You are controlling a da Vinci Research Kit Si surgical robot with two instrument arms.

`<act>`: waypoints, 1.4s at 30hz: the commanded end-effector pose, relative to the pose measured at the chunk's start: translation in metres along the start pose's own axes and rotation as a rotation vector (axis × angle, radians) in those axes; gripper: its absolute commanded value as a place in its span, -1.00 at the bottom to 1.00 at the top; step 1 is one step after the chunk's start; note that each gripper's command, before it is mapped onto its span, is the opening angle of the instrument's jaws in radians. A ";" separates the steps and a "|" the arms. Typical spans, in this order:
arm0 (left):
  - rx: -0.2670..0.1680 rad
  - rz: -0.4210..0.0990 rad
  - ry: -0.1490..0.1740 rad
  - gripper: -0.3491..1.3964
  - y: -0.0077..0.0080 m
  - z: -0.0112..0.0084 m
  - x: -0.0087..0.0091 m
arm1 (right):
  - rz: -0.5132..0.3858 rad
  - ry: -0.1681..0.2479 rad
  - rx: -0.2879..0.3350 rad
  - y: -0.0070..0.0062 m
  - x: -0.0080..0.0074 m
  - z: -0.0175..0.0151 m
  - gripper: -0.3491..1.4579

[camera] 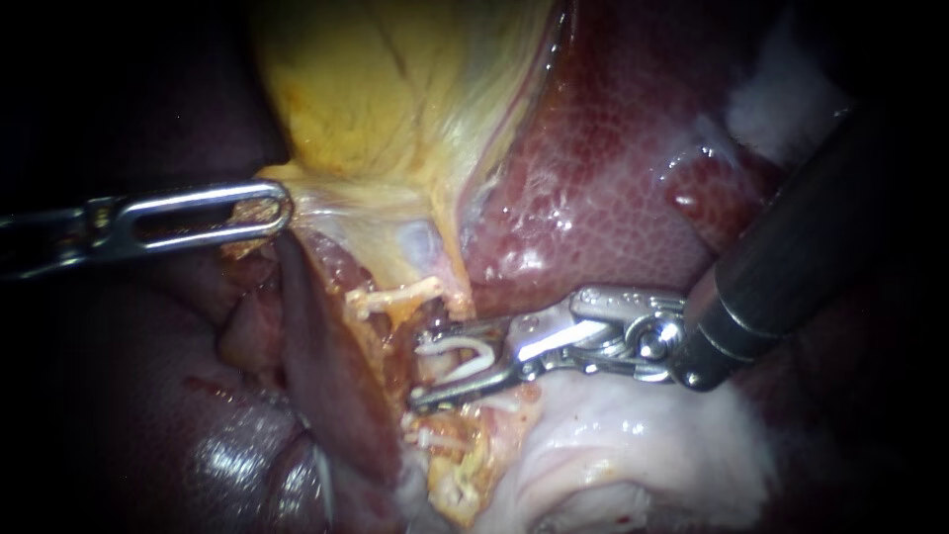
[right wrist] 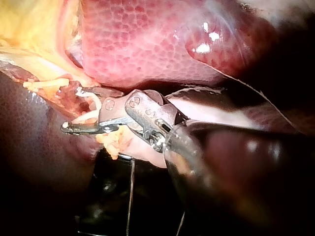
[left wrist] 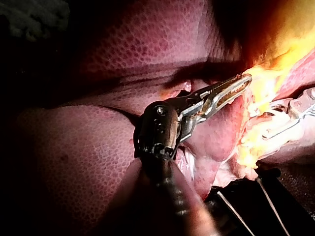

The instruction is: Clipping third clip right tube

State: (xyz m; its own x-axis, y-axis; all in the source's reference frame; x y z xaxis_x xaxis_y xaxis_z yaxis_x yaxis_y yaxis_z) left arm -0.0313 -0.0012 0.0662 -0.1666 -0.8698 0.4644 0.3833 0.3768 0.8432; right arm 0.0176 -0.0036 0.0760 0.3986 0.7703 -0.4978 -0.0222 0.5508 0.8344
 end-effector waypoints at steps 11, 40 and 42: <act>-0.002 0.004 0.000 -1.00 0.0000 -0.0005 -0.0003 | 0.004 -0.004 0.014 -0.0011 0.0004 -0.0025 0.03; -0.005 0.003 -0.005 -1.00 -0.0003 -0.0007 -0.0004 | -0.002 0.022 -0.042 0.0013 0.0003 -0.0021 0.05; -0.005 0.003 -0.005 -1.00 -0.0002 -0.0007 -0.0004 | -0.006 0.013 -0.025 0.0010 0.0000 -0.0013 0.05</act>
State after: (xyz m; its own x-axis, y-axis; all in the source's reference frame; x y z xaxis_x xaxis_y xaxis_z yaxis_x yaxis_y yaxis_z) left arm -0.0307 -0.0012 0.0656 -0.1698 -0.8670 0.4685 0.3882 0.3782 0.8404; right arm 0.0166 -0.0028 0.0765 0.3867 0.7703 -0.5070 -0.0358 0.5619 0.8264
